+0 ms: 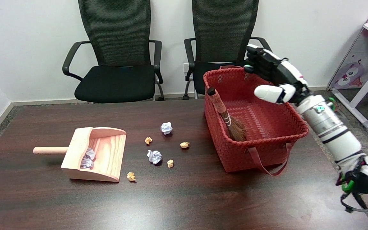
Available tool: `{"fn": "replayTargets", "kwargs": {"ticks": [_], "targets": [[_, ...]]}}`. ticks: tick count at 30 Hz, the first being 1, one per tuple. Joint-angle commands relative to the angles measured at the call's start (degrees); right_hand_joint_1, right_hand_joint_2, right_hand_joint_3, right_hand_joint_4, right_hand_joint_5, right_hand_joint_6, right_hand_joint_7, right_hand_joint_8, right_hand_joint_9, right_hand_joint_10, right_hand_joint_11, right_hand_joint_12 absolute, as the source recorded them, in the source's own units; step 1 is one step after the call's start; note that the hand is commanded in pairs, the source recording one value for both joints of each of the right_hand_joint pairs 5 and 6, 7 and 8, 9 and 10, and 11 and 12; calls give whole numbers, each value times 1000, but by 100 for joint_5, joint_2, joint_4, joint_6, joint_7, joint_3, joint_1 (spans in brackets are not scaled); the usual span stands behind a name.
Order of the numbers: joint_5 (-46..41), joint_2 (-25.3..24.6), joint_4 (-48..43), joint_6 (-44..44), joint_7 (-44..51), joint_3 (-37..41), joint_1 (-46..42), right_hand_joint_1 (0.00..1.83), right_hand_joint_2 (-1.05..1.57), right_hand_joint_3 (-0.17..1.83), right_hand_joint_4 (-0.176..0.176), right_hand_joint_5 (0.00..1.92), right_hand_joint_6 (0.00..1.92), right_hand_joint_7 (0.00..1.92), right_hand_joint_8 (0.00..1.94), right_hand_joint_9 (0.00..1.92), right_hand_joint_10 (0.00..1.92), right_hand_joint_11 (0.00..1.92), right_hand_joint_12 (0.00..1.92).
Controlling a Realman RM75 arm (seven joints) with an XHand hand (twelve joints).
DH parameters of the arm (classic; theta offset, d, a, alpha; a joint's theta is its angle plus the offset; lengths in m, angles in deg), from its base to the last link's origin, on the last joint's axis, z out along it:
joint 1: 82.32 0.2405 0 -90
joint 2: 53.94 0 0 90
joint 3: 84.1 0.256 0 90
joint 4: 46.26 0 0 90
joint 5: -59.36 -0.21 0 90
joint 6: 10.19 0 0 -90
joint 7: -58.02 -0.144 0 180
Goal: Pick up the broom by its handle.
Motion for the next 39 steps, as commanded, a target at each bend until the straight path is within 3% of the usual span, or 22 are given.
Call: {"fn": "replayTargets", "kwargs": {"ticks": [1,7,16,23,30,39], "targets": [[143,-983,-856,1460,-945,-1895,2491,862,-56,645,-97,189,189,189,189,258,258,362,362],[106,-1175,-1204,1615,-1150,-2608,3190,863,-20,620,-126,179,179,179,179,287,287,411,411],[508,-1423,-1376,1639,-1150,-2635,3306,900,-30,645,-140,159,159,159,159,303,303,457,457],[754,-1412,-1348,1640,-1150,-2608,3243,903,-14,623,-174,164,164,164,164,331,331,542,542],[820,-1305,-1323,1636,-1158,-2590,3189,911,-3,606,-176,199,199,199,199,428,428,768,768],[820,-1098,-1200,1576,-1158,-2564,3082,911,-27,697,-176,328,328,328,328,518,518,897,897]]}}
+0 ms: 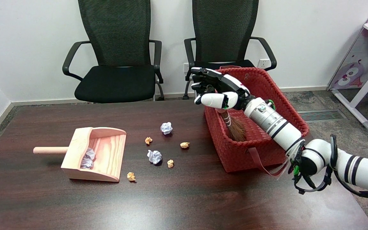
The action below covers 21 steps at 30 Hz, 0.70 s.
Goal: Pick up the broom by its handle.
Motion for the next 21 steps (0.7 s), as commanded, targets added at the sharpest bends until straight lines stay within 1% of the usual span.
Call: {"fn": "replayTargets", "kwargs": {"ticks": [1,8,17,19,20,21], "targets": [[167,144,28,26,-81,-129,56,911,-27,703,-176,337,337,337,337,530,530,900,900],[167,144,46,26,-81,-129,29,898,3,716,-176,419,419,419,419,715,715,915,915],[167,144,143,15,-28,-129,-7,895,32,691,-176,457,457,457,457,772,772,951,951],[167,144,153,8,-28,-119,-7,898,34,684,-176,483,483,483,483,836,836,1138,1138],[164,144,159,8,-28,-110,-7,899,37,678,-176,493,493,493,493,909,909,1276,1276],[154,144,159,8,-28,-103,-7,901,43,672,-176,526,526,526,526,1067,1067,1450,1450]]}}
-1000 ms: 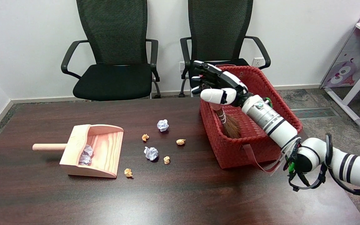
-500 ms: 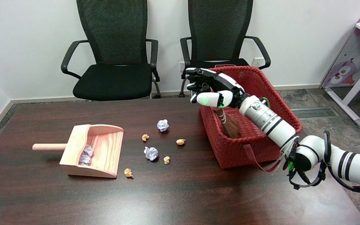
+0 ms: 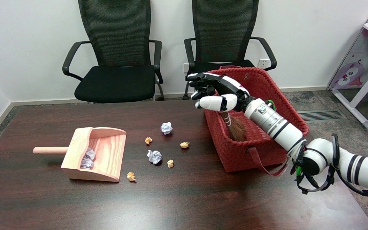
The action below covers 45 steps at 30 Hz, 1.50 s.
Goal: Pick up the broom by its handle.
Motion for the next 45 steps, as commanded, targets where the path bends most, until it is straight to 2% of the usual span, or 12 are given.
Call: {"fn": "replayTargets", "kwargs": {"ticks": [1,3,4,5,7,21,23,26,29,31,39,45], "targets": [[4,28,100,-9,27,7,-30,901,52,667,-176,592,592,592,592,1251,1251,1621,1621],[1,28,100,-9,27,13,-28,890,101,647,-176,947,947,947,947,1548,1548,1886,1886],[-7,28,100,-9,27,13,-21,886,119,639,-113,1065,1065,1065,1065,1638,1638,1920,1920],[-16,28,100,-9,27,13,-19,880,156,626,176,1255,1255,1255,1255,1753,1753,1920,1920],[-23,28,100,-9,27,13,-12,882,186,645,176,1436,1436,1436,1436,1920,1920,1920,1920],[-23,28,117,-140,27,42,32,868,271,781,176,1920,1920,1920,1920,1920,1920,1920,1920],[-23,28,132,-175,27,77,30,873,298,773,176,1920,1920,1920,1920,1920,1920,1920,1920],[13,28,220,-176,36,212,-16,897,418,796,121,1920,1920,1920,1920,1920,1920,1920,1920],[21,28,356,-176,36,348,-52,912,537,849,163,1920,1920,1920,1920,1920,1920,1920,1920],[29,30,466,-176,45,467,-103,932,739,886,176,1920,1920,1920,1920,1920,1920,1920,1920],[8,206,960,-94,45,1066,-389,962,1457,1016,176,1920,1920,1920,1920,1920,1920,1920,1920],[-304,364,1740,525,770,1880,-701,1007,1571,1270,176,1920,1920,1920,1920,1920,1920,1920,1920]]}}
